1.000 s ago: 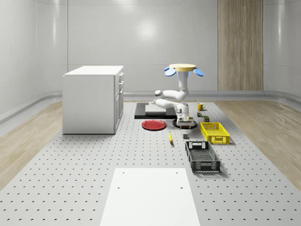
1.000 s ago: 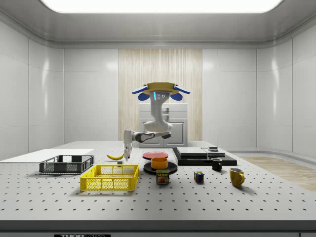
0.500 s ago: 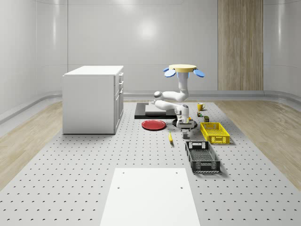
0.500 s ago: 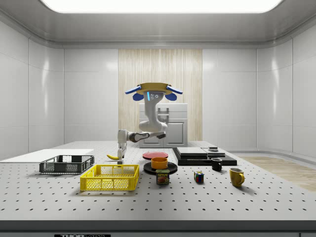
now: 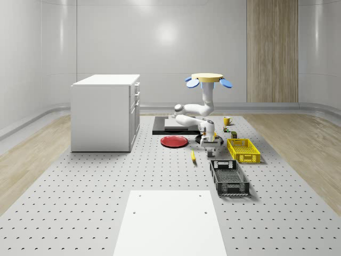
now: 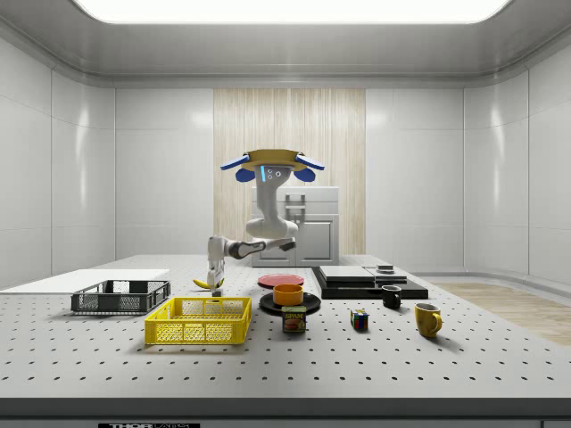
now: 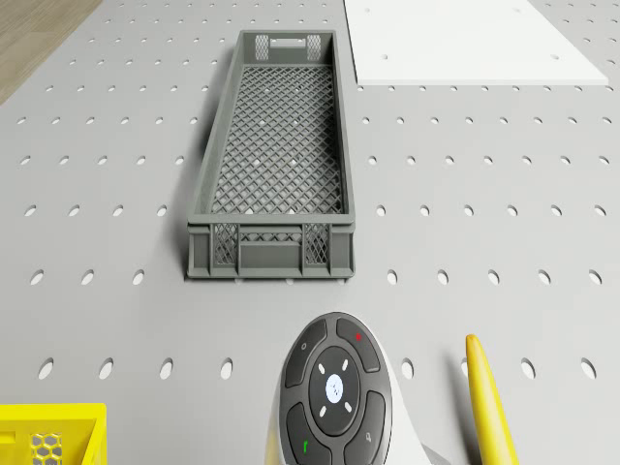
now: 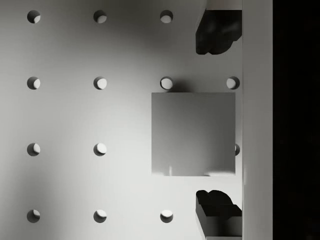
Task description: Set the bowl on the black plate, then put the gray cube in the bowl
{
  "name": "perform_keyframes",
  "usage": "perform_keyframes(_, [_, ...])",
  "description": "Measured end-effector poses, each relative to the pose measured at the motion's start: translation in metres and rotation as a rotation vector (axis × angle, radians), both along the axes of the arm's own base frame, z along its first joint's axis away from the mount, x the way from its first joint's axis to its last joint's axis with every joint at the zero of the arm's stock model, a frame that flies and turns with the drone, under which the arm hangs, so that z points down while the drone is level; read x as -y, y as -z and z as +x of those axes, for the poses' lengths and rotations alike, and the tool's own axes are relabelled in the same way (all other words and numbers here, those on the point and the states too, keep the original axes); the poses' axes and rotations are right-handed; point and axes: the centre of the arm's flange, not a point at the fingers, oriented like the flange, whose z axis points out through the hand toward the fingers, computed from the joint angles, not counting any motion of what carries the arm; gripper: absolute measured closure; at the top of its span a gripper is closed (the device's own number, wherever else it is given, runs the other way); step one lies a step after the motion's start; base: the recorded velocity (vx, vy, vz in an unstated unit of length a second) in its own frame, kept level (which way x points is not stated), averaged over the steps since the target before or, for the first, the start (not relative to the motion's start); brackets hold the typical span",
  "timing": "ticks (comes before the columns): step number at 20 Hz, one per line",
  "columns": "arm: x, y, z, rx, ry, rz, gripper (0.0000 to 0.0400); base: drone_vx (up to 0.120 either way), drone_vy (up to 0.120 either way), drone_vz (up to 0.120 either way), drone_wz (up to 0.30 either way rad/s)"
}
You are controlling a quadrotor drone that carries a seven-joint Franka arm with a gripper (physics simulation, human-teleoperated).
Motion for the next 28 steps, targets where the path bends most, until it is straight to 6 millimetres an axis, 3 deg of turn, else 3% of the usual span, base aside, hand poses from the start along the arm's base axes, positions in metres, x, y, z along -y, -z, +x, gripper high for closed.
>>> perform_keyframes(9, [-0.001,-0.026,-0.006,0.0,0.0,0.0,0.0,0.0,0.0,0.0,0.0])
perform_keyframes(18, [-0.004,-0.034,-0.008,0.0,0.0,0.0,0.0,0.0,0.0,0.0,0.0])
perform_keyframes(22, [-0.004,-0.035,-0.008,0.0,0.0,0.0,0.0095,0.0,0.0,0.0,0.0])
perform_keyframes(28, [-0.004,-0.036,-0.008,0.0,0.0,0.0,0.0137,0.0,0.0,0.0,0.0])
